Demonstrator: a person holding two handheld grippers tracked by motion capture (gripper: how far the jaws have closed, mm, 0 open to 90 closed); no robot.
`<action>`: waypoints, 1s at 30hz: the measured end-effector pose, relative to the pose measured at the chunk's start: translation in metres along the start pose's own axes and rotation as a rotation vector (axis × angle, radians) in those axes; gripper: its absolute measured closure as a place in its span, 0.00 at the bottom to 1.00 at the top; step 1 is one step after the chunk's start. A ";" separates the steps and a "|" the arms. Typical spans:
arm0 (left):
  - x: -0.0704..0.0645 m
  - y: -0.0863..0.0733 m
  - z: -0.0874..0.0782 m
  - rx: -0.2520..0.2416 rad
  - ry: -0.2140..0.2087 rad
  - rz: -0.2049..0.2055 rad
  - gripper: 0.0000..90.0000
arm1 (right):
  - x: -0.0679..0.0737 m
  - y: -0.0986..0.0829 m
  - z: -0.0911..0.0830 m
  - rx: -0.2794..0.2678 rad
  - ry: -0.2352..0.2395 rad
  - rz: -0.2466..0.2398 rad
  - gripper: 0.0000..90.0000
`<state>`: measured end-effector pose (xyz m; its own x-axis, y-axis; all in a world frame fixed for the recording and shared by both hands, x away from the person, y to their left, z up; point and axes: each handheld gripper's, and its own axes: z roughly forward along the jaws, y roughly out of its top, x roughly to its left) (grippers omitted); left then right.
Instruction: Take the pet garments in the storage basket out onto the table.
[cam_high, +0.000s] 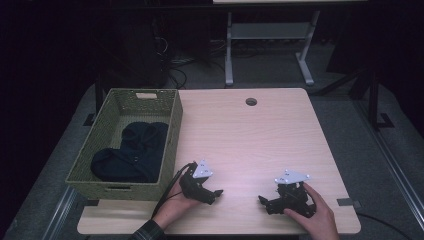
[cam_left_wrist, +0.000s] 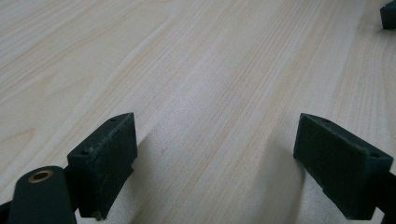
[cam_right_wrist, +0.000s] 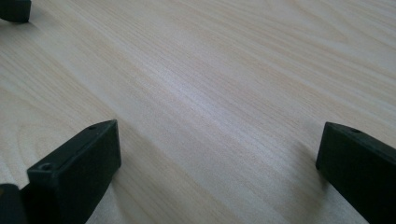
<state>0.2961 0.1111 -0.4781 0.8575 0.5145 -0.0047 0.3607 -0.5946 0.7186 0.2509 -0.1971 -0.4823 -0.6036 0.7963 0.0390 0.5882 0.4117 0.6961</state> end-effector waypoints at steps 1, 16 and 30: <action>0.000 0.000 0.000 0.000 0.000 0.000 0.14 | 0.000 0.000 0.000 0.000 0.000 0.000 0.00; 0.002 0.003 -0.003 0.010 0.001 -0.033 0.15 | 0.000 0.000 0.000 -0.001 0.001 0.003 0.00; 0.006 0.010 -0.006 -0.014 -0.003 -0.040 0.15 | 0.000 0.000 0.000 0.000 0.001 0.000 0.00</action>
<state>0.3022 0.1123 -0.4668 0.8437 0.5356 -0.0355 0.3892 -0.5650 0.7275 0.2509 -0.1971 -0.4823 -0.6039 0.7961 0.0395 0.5881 0.4116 0.6962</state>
